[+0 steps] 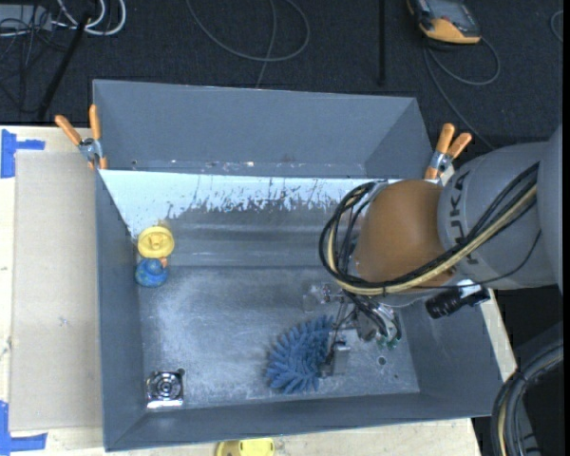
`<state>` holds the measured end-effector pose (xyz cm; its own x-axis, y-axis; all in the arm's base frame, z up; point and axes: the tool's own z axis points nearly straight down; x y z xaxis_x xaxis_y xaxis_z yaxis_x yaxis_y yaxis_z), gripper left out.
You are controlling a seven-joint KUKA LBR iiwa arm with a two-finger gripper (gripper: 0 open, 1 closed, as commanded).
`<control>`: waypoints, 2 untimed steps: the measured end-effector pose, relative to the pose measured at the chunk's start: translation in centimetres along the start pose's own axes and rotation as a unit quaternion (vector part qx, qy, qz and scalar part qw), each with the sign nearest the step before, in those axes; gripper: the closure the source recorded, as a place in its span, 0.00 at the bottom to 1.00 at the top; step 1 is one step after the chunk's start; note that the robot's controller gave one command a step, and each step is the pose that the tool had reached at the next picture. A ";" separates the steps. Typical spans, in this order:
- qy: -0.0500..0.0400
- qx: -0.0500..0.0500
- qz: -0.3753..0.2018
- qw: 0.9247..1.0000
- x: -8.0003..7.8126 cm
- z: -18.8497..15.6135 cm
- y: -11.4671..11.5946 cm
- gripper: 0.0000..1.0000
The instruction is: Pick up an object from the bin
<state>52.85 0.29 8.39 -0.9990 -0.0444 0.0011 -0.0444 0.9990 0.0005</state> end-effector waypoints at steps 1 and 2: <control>0.001 0.000 -0.035 0.999 0.9 1.4 2.2 1.00; 0.001 0.000 -0.035 0.999 0.9 1.4 2.2 1.00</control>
Offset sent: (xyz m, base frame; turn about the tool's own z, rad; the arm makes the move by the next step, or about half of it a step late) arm 0.0000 0.0000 0.0000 0.0000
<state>51.84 2.45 6.98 -0.9935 -0.1139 0.0026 -0.1139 0.9935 0.0008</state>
